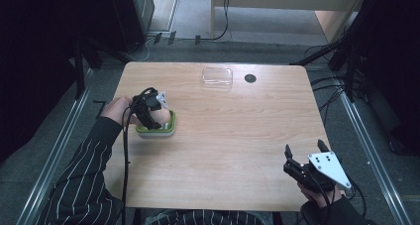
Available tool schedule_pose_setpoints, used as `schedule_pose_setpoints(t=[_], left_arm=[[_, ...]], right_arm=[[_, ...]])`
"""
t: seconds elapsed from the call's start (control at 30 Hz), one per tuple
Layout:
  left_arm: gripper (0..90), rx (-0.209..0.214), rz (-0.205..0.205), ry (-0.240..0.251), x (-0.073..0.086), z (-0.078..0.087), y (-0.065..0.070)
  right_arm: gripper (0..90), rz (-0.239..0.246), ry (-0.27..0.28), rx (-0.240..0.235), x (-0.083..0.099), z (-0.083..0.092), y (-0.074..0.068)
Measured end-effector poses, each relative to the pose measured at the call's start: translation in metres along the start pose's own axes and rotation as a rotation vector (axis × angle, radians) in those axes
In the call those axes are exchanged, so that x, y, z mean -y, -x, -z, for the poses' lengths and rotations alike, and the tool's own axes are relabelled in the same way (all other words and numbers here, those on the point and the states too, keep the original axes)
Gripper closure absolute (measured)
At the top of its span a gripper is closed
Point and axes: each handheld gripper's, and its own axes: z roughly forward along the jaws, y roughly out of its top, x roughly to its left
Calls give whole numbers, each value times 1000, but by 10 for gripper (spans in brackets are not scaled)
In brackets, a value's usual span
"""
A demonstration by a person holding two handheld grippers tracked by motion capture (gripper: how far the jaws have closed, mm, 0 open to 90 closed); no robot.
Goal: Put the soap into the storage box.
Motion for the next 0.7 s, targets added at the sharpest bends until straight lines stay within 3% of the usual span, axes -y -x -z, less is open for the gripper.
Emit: schedule_pose_setpoints(t=[0.5, 0.7], left_arm=[[337, 15, -4, 8, 5, -17, -12], [337, 22, 14, 17, 8, -25, -15]], right_arm=[[136, 1, -3, 2, 0, -1, -1], [136, 0, -3, 2, 0, -1, 0]])
